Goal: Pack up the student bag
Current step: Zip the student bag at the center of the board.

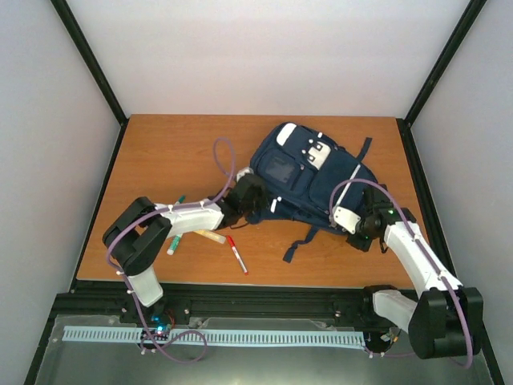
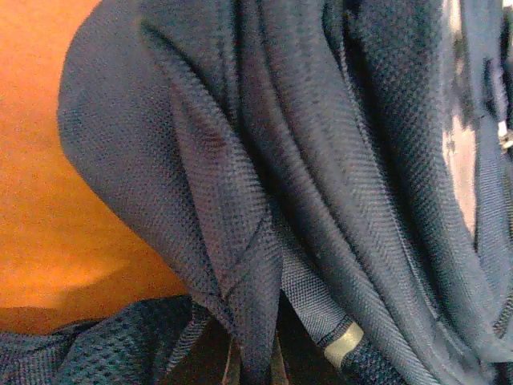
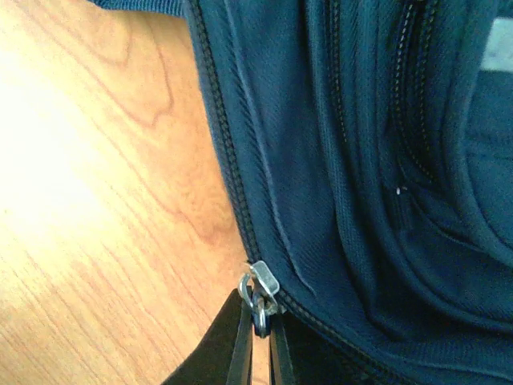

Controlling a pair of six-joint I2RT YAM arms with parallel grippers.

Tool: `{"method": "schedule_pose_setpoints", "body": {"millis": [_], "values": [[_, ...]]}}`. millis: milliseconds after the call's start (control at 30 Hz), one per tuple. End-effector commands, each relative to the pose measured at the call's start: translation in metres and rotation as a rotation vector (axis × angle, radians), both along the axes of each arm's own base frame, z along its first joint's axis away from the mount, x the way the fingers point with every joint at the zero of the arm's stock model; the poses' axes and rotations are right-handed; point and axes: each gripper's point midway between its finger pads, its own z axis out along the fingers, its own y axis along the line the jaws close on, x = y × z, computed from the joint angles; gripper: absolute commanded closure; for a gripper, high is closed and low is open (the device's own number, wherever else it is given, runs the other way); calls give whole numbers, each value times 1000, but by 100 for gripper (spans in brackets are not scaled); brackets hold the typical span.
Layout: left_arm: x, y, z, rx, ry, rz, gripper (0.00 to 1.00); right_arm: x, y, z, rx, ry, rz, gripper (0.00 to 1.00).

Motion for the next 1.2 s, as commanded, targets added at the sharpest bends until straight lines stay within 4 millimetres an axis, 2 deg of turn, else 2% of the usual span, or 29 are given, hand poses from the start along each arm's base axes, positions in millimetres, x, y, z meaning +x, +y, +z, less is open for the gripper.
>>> {"method": "schedule_pose_setpoints", "body": {"millis": [0,100,233,400,567,700,767,833,867,933,967,1000,1033,1067,1167], "values": [[54,28,38,59,-106,22,99,-3,0,2,-14,103,-90,97],[69,47,42,67,-107,37,99,-2,-9,-10,-51,139,-143,97],[78,65,39,71,-100,52,99,7,-20,-18,-65,166,-207,97],[82,84,30,83,-88,75,99,12,-29,-12,-49,207,-259,97],[90,101,23,86,-82,105,99,12,-45,-11,-125,196,-270,97],[99,105,26,81,-98,111,99,10,-51,-19,-160,223,-275,97],[102,101,31,74,-107,93,99,8,-40,-15,-107,255,-260,97],[99,89,35,37,-99,32,99,5,-25,-10,-68,274,-244,97],[95,86,35,23,-79,22,92,3,-17,-9,-65,275,-224,97],[79,87,37,13,-34,42,55,-1,0,-7,-57,276,-178,97],[69,91,42,23,-23,67,41,-3,9,-6,-52,276,-160,97],[56,93,47,43,-15,86,34,-4,18,-6,-45,281,-140,97],[43,96,60,58,-29,102,30,-6,26,-6,-38,288,-124,97],[30,97,65,71,-27,114,27,-7,34,-6,-33,294,-111,97],[-9,88,58,20,41,90,26,-10,62,-8,-23,308,-50,97]]}}
